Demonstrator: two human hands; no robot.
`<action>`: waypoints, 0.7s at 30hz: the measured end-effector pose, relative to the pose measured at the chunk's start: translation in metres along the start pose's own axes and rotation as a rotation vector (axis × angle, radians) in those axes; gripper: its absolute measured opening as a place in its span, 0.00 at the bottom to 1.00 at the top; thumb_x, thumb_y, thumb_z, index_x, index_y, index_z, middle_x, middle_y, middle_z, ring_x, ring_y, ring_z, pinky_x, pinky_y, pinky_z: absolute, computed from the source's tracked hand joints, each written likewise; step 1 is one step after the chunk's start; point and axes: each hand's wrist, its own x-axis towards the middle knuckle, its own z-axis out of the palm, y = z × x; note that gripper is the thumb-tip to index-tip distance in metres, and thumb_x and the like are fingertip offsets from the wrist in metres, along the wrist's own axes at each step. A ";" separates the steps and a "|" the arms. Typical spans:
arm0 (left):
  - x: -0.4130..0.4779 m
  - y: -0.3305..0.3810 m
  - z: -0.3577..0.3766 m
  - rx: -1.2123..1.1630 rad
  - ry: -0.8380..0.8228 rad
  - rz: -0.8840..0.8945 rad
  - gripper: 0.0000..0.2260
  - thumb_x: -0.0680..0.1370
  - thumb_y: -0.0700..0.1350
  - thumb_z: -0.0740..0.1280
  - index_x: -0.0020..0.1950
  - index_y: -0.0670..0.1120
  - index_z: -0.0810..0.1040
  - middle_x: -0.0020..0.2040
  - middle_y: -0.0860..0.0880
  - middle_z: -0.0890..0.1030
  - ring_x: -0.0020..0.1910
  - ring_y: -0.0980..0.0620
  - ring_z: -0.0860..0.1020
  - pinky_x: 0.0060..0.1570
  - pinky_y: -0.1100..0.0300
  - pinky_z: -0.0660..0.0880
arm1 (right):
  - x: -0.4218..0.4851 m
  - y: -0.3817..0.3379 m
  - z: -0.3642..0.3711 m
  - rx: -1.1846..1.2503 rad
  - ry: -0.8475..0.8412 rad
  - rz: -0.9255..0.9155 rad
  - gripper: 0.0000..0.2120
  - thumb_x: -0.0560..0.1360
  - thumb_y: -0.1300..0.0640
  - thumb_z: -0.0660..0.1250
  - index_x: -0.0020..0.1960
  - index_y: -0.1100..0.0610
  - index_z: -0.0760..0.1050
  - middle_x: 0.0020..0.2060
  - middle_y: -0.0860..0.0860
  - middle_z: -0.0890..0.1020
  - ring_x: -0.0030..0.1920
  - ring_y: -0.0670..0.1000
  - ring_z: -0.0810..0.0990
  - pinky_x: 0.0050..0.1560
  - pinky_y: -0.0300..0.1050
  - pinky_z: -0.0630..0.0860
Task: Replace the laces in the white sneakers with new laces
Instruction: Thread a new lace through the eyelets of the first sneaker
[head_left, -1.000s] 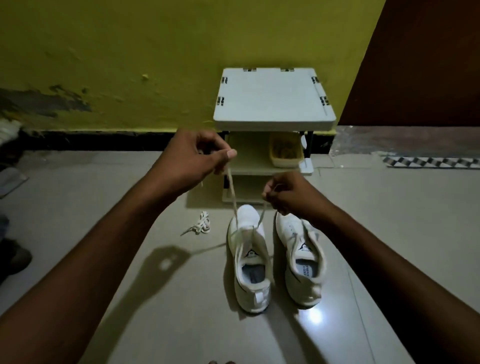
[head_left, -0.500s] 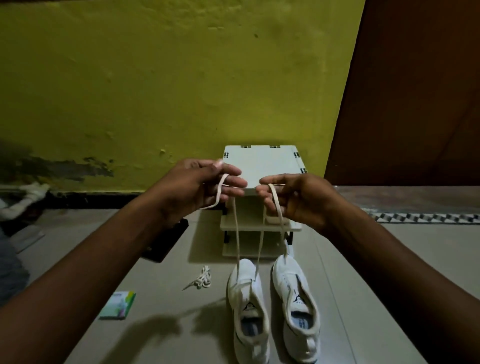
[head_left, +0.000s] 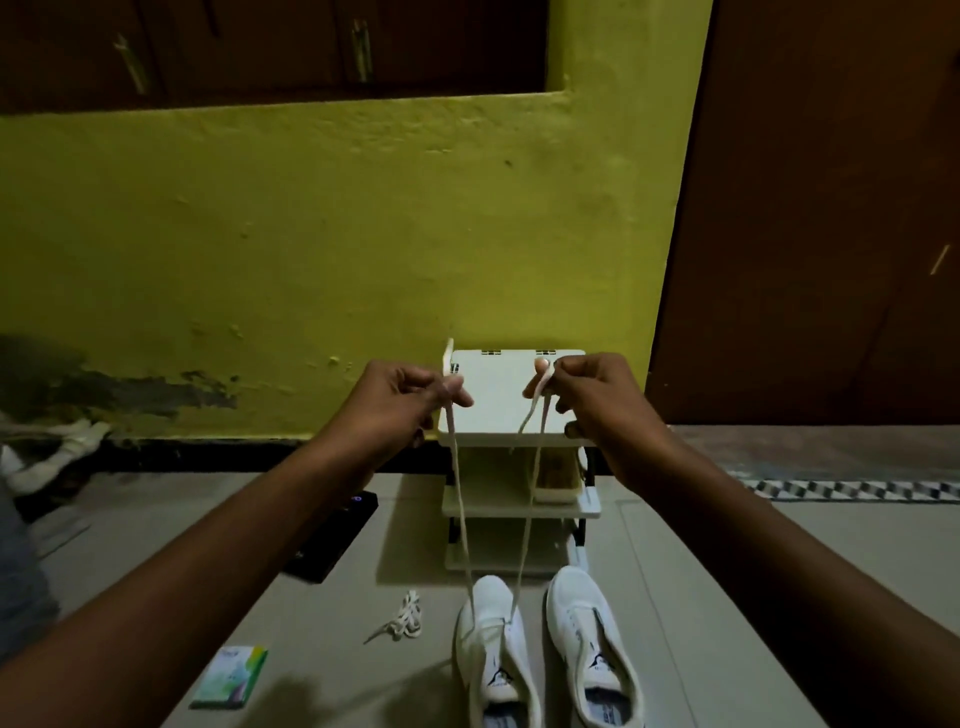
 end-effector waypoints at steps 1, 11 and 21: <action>0.000 0.001 0.002 -0.035 0.015 0.021 0.10 0.80 0.48 0.69 0.47 0.45 0.87 0.36 0.52 0.84 0.35 0.52 0.73 0.29 0.61 0.70 | 0.002 -0.003 0.000 -0.004 0.006 -0.013 0.16 0.83 0.55 0.62 0.45 0.63 0.83 0.38 0.60 0.81 0.40 0.53 0.73 0.35 0.47 0.67; 0.011 0.011 0.022 -0.315 0.154 0.010 0.06 0.80 0.45 0.70 0.49 0.46 0.85 0.41 0.48 0.83 0.37 0.51 0.74 0.29 0.60 0.69 | 0.024 -0.029 0.007 -0.037 0.148 -0.207 0.14 0.84 0.55 0.60 0.45 0.57 0.79 0.30 0.51 0.82 0.30 0.39 0.75 0.37 0.43 0.66; 0.012 0.023 0.025 -0.335 0.298 0.143 0.03 0.79 0.44 0.72 0.50 0.45 0.84 0.39 0.49 0.84 0.35 0.54 0.76 0.29 0.62 0.71 | 0.026 -0.048 0.014 -0.007 0.117 -0.365 0.13 0.84 0.55 0.59 0.48 0.57 0.80 0.32 0.52 0.85 0.34 0.46 0.80 0.39 0.46 0.70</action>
